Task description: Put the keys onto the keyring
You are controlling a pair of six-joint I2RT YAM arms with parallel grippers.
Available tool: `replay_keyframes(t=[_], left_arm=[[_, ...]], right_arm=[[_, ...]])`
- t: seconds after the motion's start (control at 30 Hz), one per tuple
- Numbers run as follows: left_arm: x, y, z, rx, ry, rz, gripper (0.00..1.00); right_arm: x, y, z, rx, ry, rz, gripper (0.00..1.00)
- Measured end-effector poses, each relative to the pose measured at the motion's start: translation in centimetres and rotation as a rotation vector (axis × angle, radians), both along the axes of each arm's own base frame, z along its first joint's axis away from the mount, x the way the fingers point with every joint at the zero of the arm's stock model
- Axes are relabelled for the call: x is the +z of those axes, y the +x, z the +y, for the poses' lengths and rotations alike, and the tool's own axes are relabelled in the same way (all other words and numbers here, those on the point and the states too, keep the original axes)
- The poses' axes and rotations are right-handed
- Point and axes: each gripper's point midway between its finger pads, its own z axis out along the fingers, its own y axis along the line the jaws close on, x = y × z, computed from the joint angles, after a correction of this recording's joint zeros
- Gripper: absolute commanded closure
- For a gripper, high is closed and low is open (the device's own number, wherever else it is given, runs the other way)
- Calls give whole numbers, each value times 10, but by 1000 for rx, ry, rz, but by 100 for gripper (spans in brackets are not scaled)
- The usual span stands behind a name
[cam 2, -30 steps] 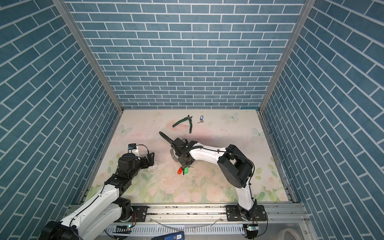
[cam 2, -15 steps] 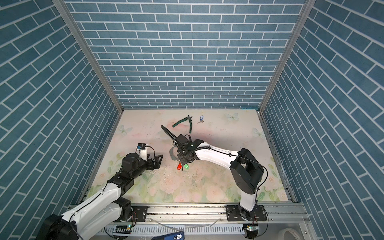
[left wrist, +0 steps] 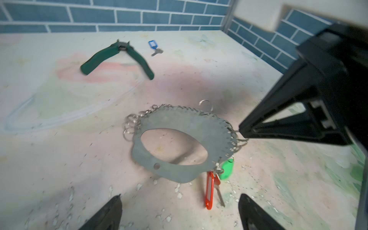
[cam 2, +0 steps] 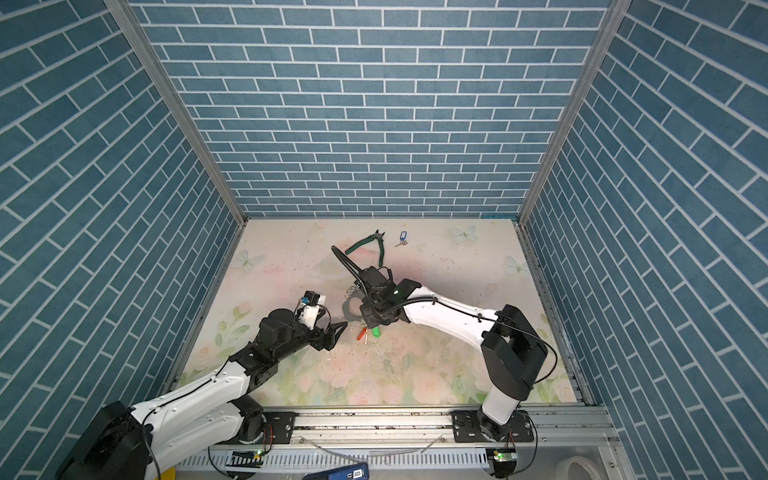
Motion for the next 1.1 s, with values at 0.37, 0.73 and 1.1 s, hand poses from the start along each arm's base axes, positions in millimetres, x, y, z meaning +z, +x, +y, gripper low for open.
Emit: replay_keyframes(t=[0.37,0.73,1.1], left_arm=[[42,-23,-34,-189,34,-345,16],[32,-11,-69,-314,140,-391,37],[33,-8,-81,-358,153,-396,63]], right_arm=[[41,-5,-7,1,75,-52,100],[48,-11,-16,13,64,-52,100],[50,-13,-14,23,78,-45,100]])
